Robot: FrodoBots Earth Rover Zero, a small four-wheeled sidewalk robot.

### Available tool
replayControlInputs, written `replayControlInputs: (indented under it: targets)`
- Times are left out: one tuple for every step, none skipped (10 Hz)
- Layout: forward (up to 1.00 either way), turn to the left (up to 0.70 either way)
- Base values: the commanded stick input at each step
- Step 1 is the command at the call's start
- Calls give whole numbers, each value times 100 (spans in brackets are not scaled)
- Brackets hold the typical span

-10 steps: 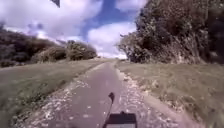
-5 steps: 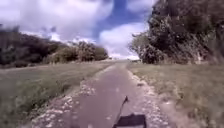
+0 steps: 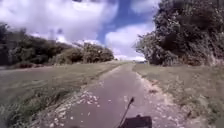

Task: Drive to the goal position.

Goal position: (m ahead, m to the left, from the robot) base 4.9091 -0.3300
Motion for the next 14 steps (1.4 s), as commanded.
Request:
replayControlInputs:
  targets:
    - [100, 1]
    - [100, 1]
    - [100, 1]
    - [100, 1]
    - [100, 1]
    - [100, 1]
    - [100, 1]
    - [100, 1]
    - [100, 1]
    - [100, 1]
    - [100, 1]
    - [100, 1]
    - [100, 1]
    - [100, 1]
